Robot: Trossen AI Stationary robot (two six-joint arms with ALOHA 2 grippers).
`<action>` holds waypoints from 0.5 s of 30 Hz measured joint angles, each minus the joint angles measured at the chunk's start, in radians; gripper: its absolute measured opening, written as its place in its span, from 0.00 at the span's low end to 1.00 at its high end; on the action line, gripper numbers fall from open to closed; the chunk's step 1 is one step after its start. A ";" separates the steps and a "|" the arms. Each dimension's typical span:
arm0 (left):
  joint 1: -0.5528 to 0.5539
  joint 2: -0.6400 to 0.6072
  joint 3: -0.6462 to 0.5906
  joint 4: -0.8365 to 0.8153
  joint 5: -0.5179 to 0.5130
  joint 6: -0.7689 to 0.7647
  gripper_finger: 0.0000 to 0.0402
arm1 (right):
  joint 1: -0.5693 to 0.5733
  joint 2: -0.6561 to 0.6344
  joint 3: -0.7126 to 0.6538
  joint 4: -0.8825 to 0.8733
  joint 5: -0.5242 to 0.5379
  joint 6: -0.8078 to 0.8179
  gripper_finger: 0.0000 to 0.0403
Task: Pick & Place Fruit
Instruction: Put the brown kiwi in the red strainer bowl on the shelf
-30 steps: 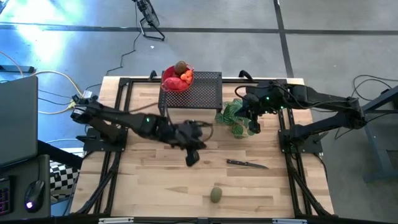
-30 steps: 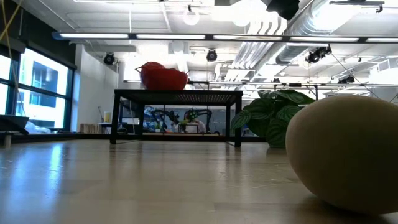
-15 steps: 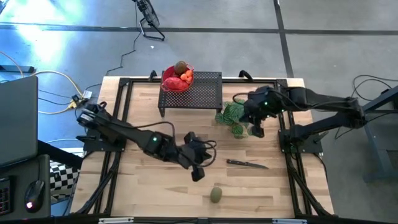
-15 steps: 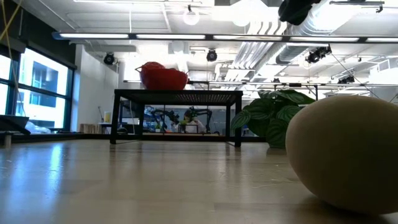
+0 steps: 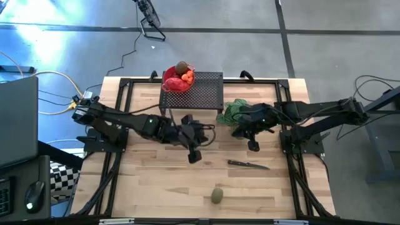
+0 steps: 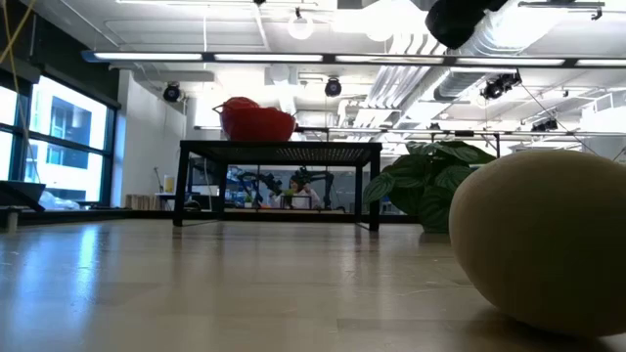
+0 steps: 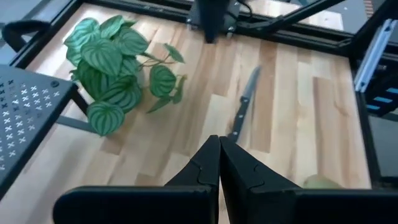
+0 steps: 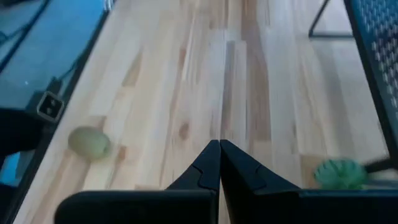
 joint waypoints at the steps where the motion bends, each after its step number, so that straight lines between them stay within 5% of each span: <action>1: 0.016 -0.001 -0.013 0.014 0.016 0.012 0.00 | 0.005 0.000 -0.009 0.033 0.001 0.000 0.01; 7: 0.105 0.000 -0.098 0.127 0.123 0.042 0.00 | 0.021 0.000 -0.065 0.159 0.000 0.001 0.01; 15: 0.142 0.001 -0.133 0.141 0.141 0.042 0.00 | 0.024 0.000 -0.071 0.162 0.001 0.035 0.01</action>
